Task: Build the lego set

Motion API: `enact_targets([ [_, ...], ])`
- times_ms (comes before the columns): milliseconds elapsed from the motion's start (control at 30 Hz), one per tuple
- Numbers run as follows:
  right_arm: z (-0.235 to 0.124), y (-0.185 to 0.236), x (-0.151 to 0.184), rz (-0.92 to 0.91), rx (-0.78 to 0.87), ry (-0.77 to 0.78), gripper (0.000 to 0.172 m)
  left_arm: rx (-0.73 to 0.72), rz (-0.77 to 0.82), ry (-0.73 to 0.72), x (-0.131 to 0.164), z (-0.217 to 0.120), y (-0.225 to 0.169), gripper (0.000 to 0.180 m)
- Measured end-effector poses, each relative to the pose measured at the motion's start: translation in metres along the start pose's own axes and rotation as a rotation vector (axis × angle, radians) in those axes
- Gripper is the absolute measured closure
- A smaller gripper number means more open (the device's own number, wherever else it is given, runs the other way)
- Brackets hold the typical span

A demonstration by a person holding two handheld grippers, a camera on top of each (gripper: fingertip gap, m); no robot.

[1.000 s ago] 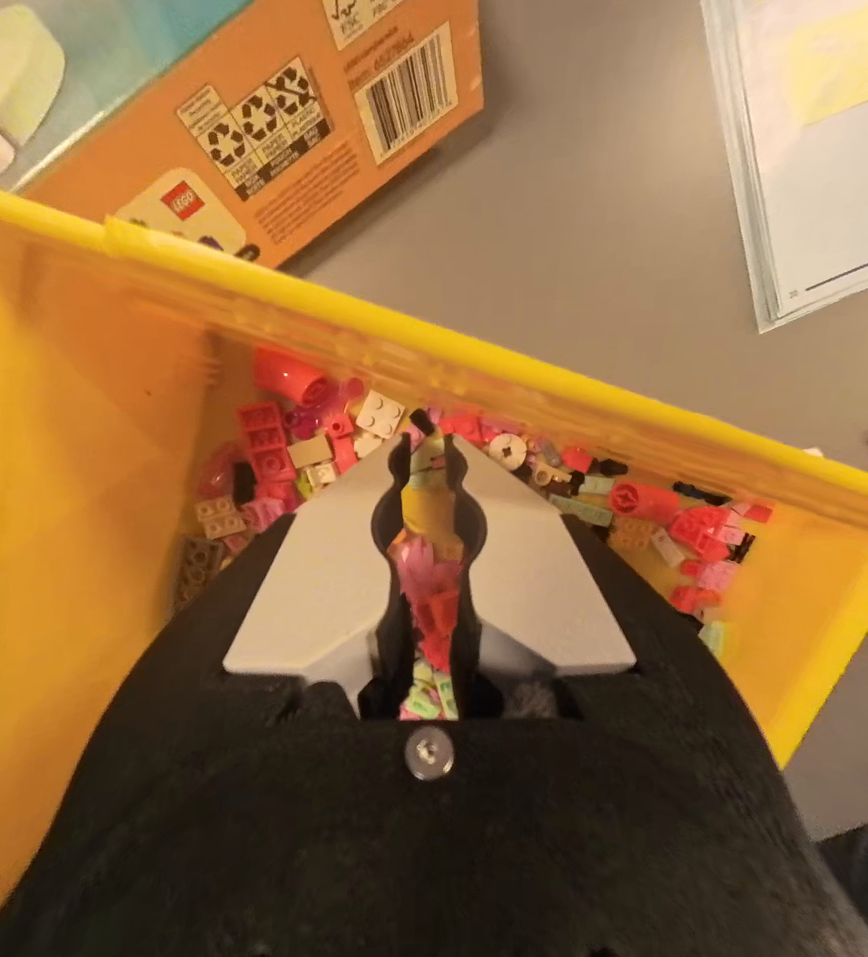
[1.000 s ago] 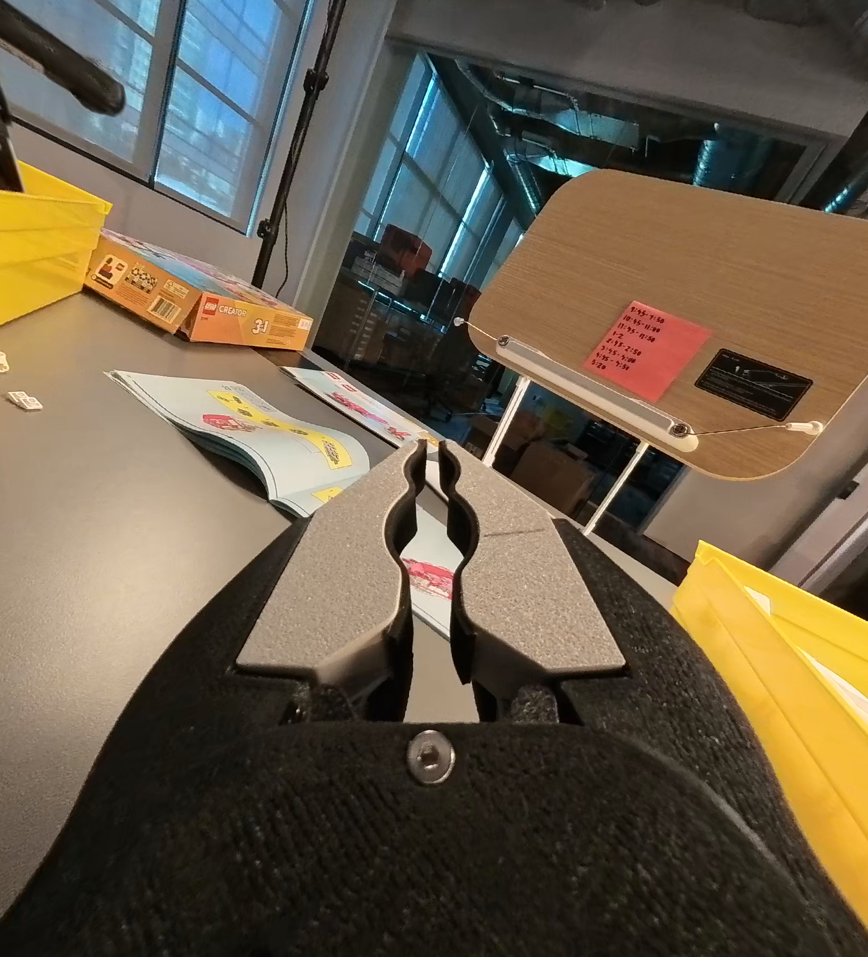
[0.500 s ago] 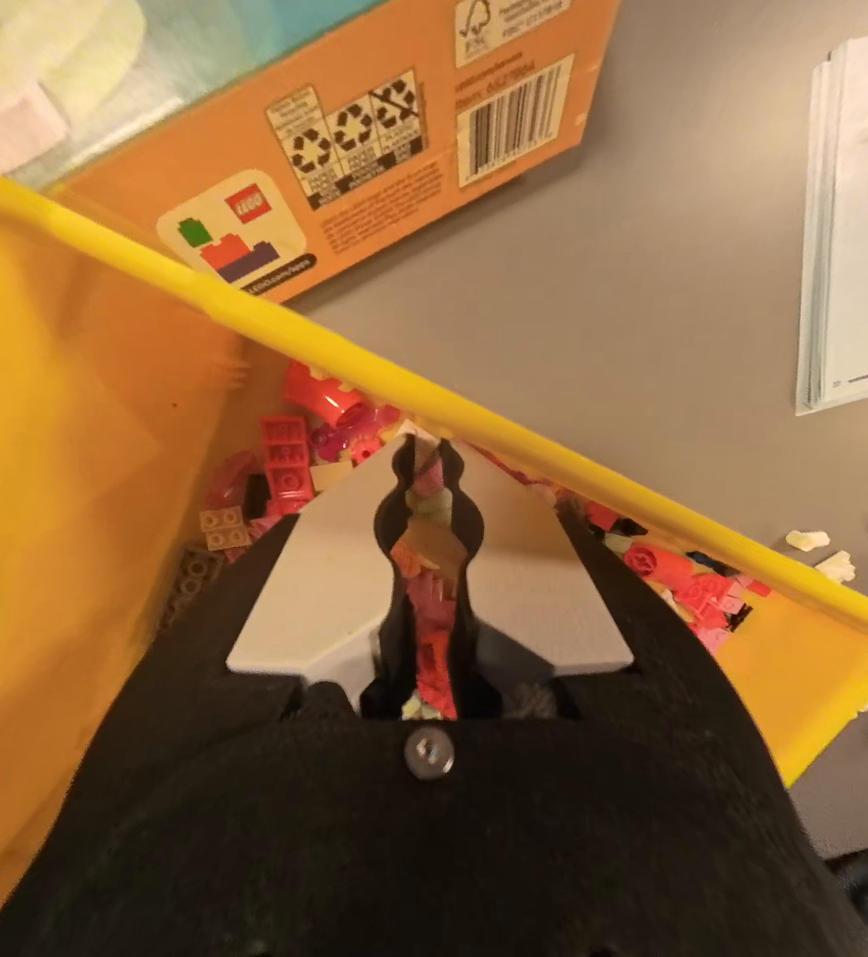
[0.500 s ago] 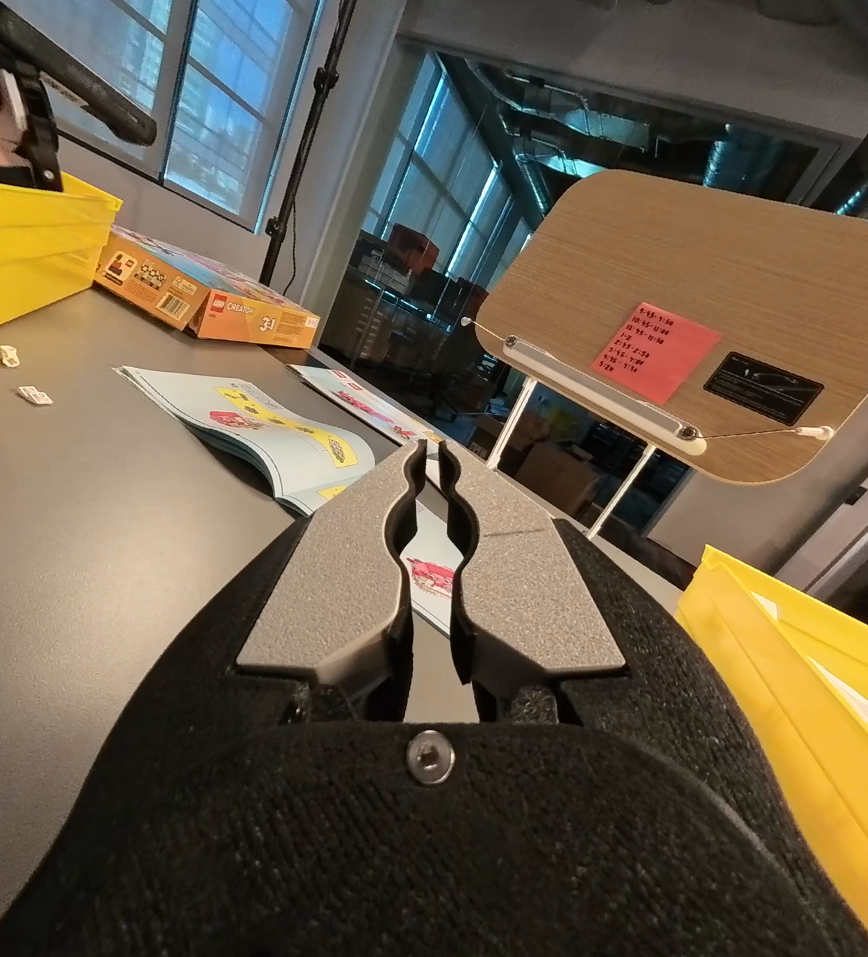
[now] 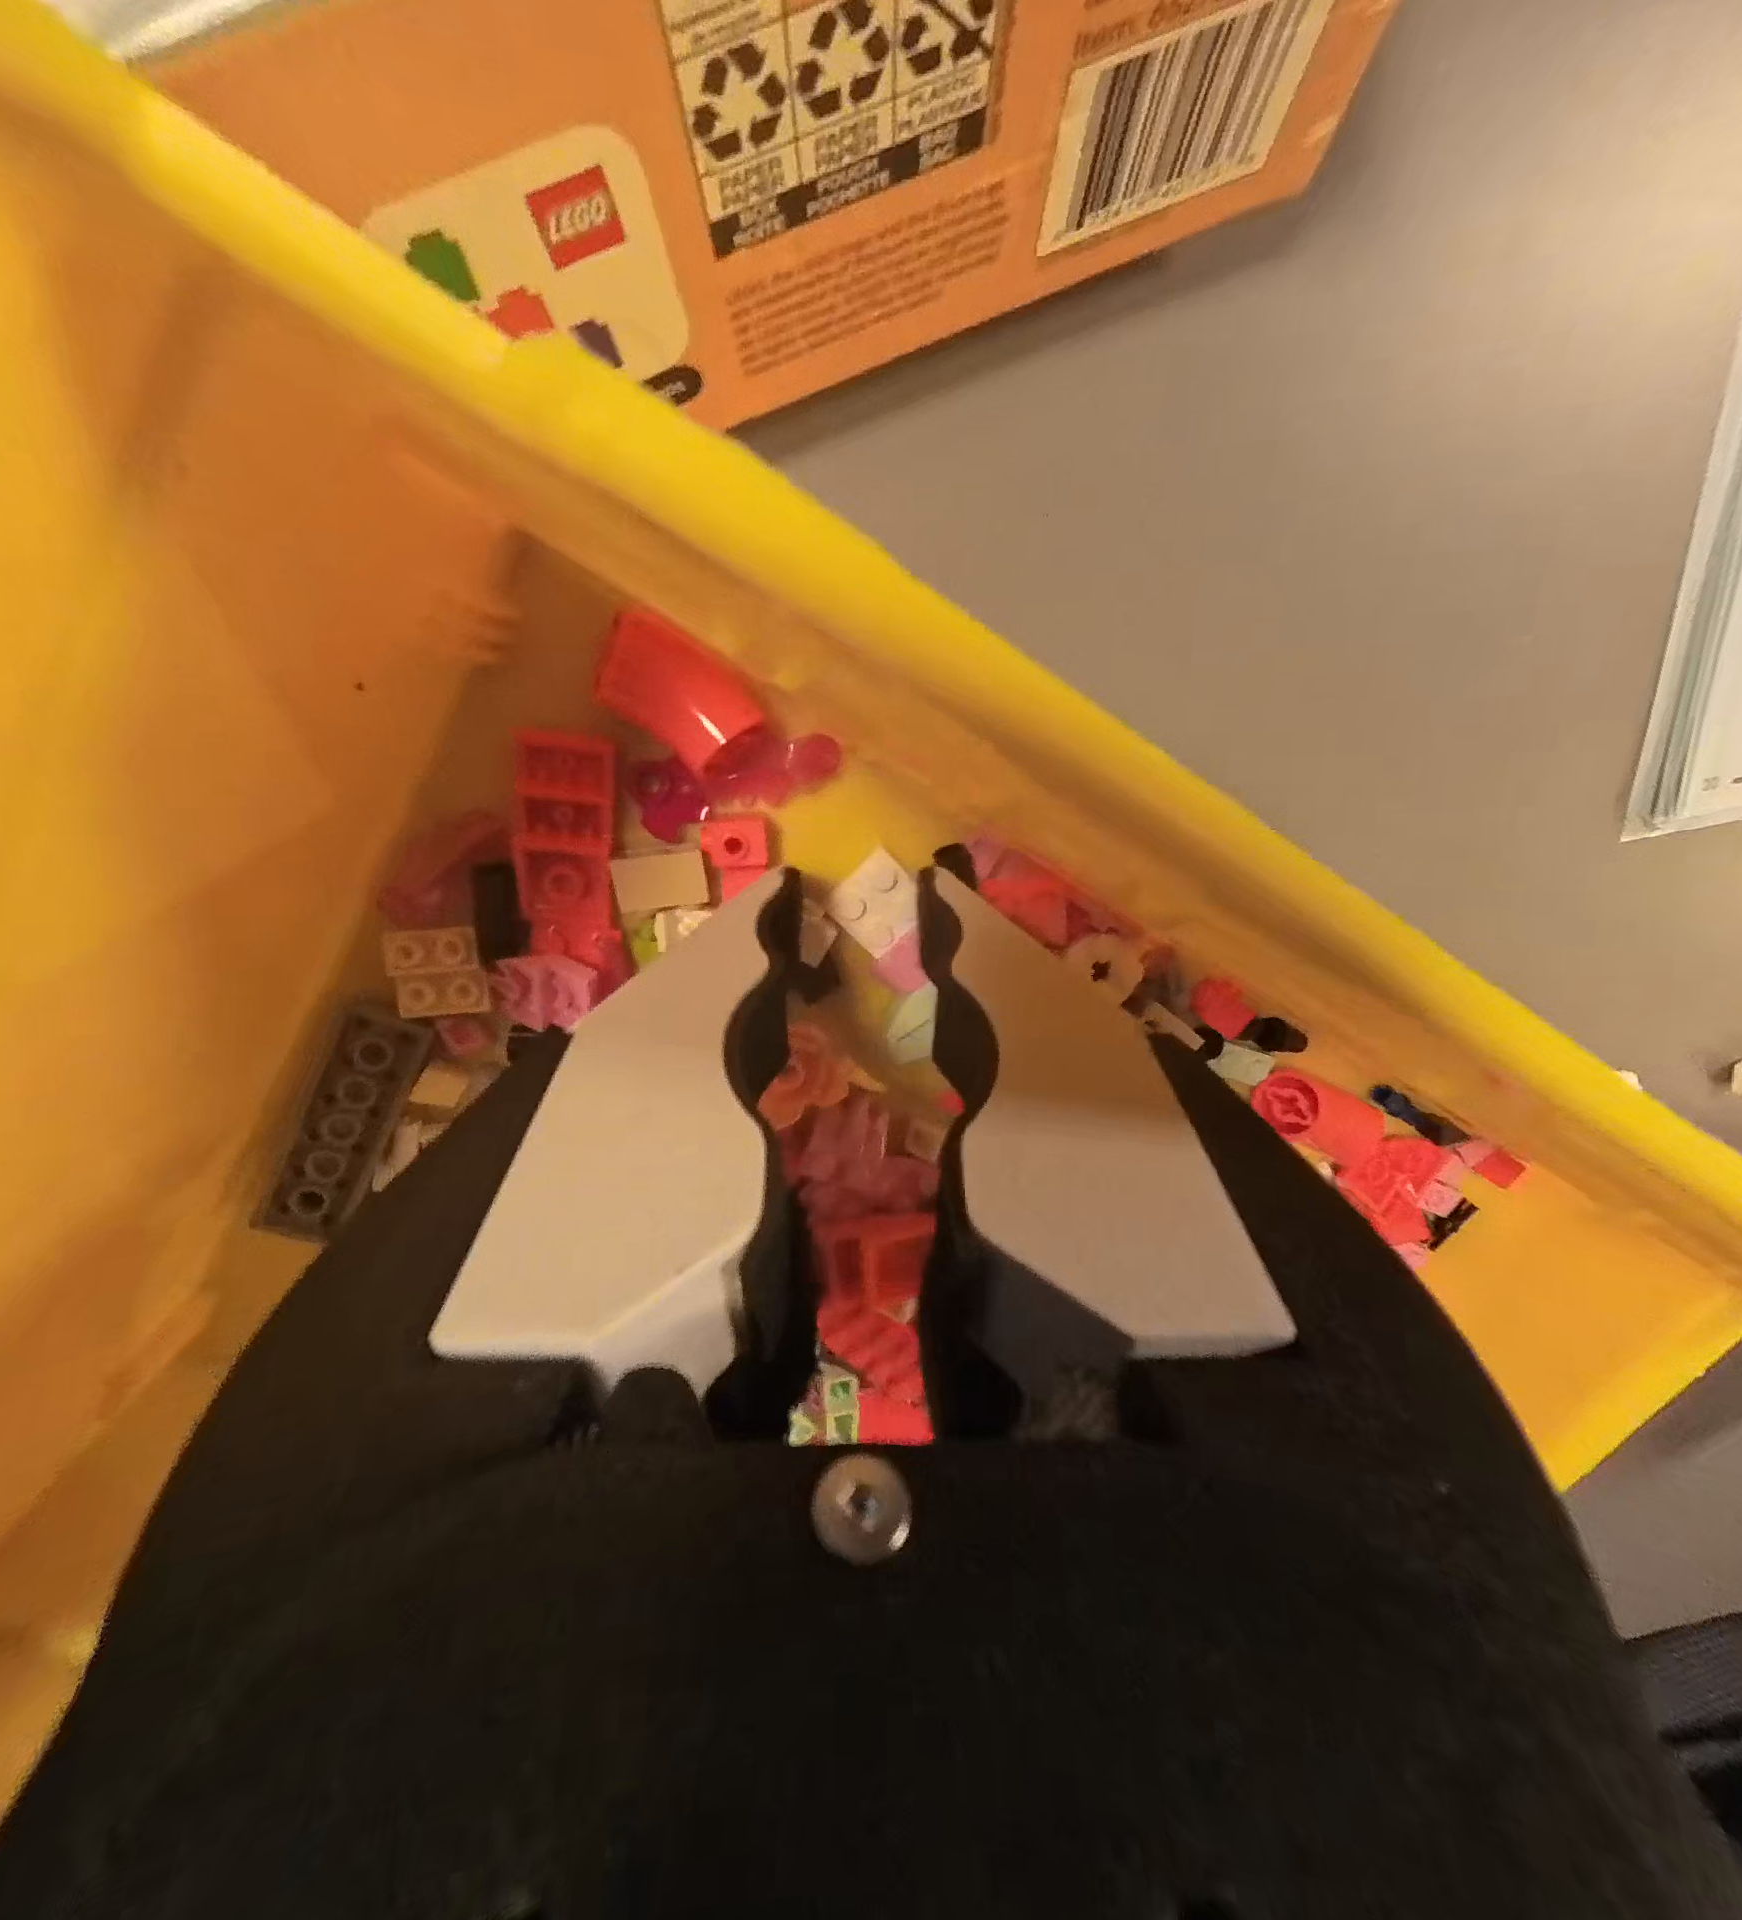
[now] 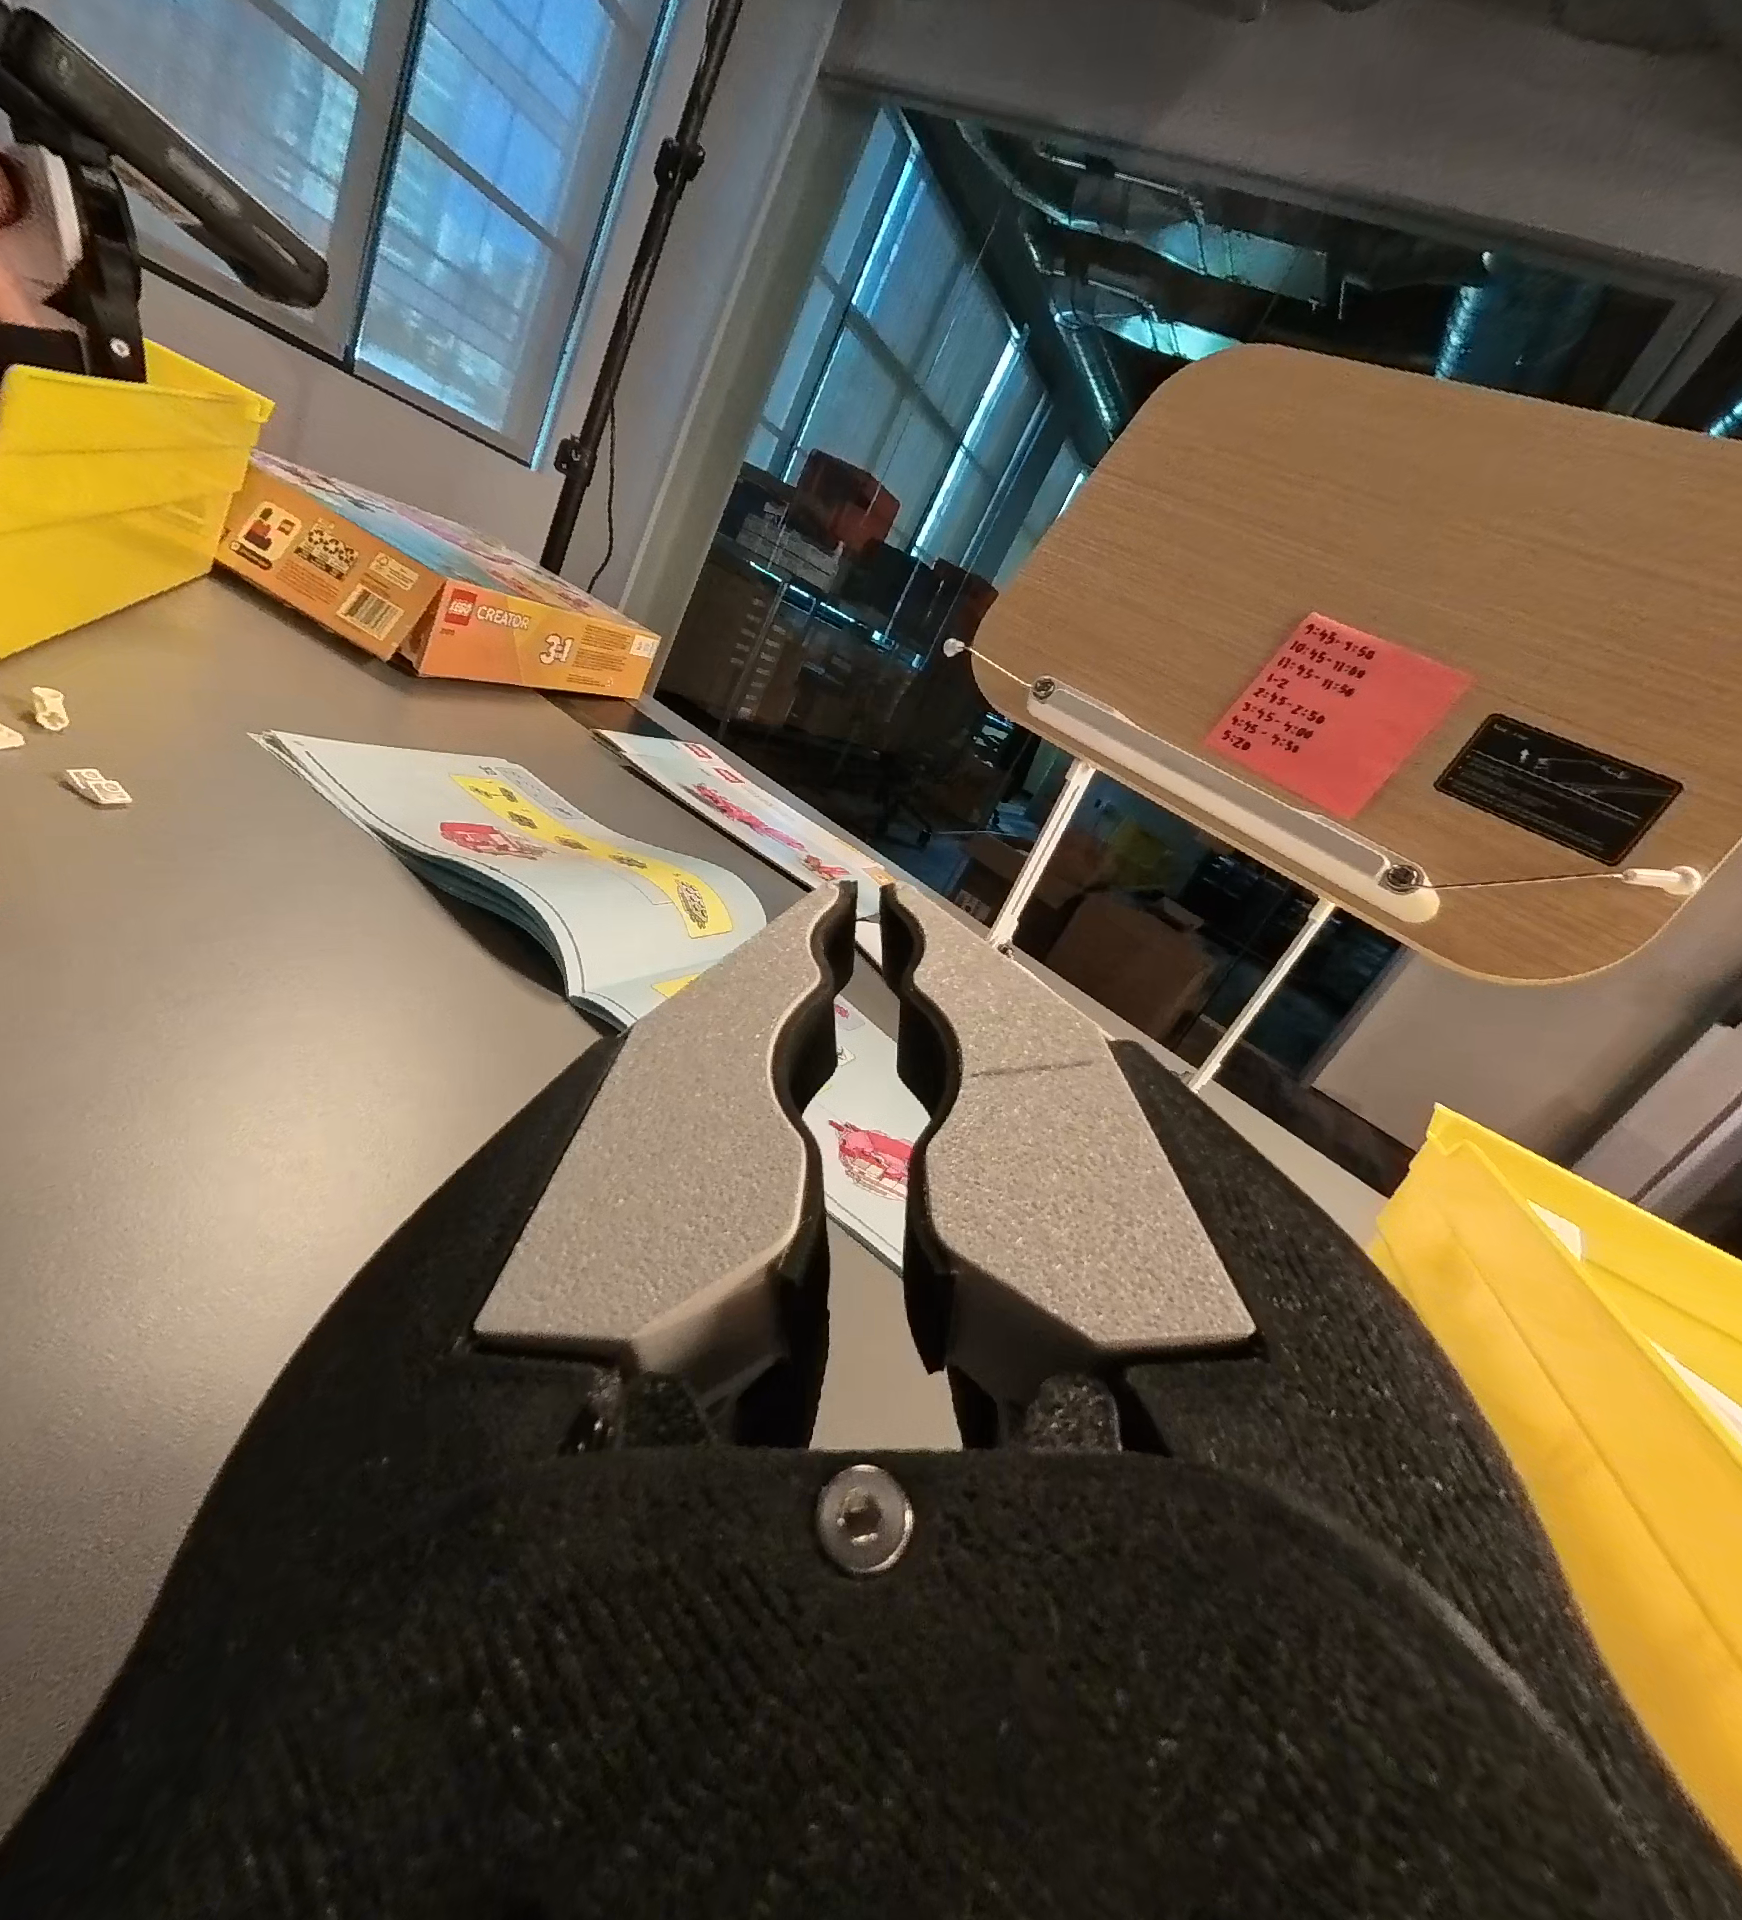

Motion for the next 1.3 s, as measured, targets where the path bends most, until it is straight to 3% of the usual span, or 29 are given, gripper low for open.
enact_targets([
  [233,0.000,0.001,0.000,-0.002,-0.004,0.000,0.169,0.100,0.067,0.043,0.001,0.000,-0.002,0.157],
  [733,0.001,0.002,0.000,-0.008,-0.015,-0.001,0.169,-0.034,0.128,0.081,0.005,0.000,-0.006,0.164],
  [833,0.001,0.002,0.000,-0.007,-0.015,-0.001,0.169,-0.089,0.168,-0.014,0.003,-0.004,-0.004,0.166],
  [967,0.001,0.001,0.000,-0.004,-0.010,0.001,0.169,-0.061,0.175,-0.097,0.006,-0.023,-0.004,0.167],
  [1167,-0.001,0.000,-0.003,-0.004,0.019,-0.029,0.170,-0.031,0.236,-0.371,0.026,-0.100,-0.031,0.167],
  [1300,-0.002,-0.001,-0.004,0.004,0.035,-0.039,0.169,0.127,0.313,-0.545,0.044,-0.142,-0.086,0.167],
])
Point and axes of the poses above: each gripper's, where its closed fingertips meet, z out along the fingers, x out of its underside, y = z × x across the jaws, the point moved 10 cm from there along -z, back along the fingers, and after that the axes turned 9 degrees about -z, right-handed, at the moved point
